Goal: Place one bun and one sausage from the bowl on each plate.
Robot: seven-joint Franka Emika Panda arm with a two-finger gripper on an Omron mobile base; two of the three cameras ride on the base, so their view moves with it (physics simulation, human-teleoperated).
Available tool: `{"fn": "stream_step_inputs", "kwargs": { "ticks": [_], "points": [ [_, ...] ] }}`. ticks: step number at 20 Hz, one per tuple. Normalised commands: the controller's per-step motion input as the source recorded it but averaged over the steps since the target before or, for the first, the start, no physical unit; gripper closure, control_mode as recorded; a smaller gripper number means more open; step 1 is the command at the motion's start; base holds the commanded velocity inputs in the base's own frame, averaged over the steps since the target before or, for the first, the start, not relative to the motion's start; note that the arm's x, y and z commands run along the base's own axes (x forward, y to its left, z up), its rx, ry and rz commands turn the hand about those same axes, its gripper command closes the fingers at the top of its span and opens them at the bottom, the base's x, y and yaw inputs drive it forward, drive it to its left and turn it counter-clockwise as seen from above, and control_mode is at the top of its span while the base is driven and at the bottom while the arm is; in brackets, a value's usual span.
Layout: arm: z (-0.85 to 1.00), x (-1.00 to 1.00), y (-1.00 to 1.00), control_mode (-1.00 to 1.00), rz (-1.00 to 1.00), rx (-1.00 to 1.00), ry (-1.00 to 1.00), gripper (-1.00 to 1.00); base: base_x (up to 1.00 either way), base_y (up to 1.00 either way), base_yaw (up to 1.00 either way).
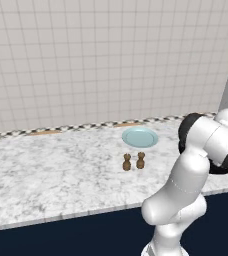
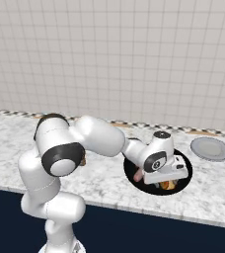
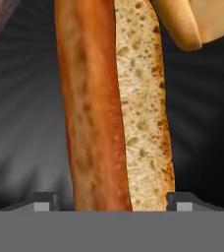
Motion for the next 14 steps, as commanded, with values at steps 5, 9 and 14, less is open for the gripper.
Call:
{"fn": "stream_step_inputs", "kwargs": {
  "ticks": [5,9,14],
  "points": [
    [-0.03,-0.02,0.0,-1.0,0.0,0.0,-0.02,1.0,0.0,0.0,0.0],
    [0.7,-0.36,0.16,-1.0,0.0,-0.09,-0.21,1.0,0.0,0.0,0.0],
    [1.0,-0.46,0.62,-1.0,0.01,-0.02,-0.25,1.0,0.0,0.0,0.0]
  ]
}}
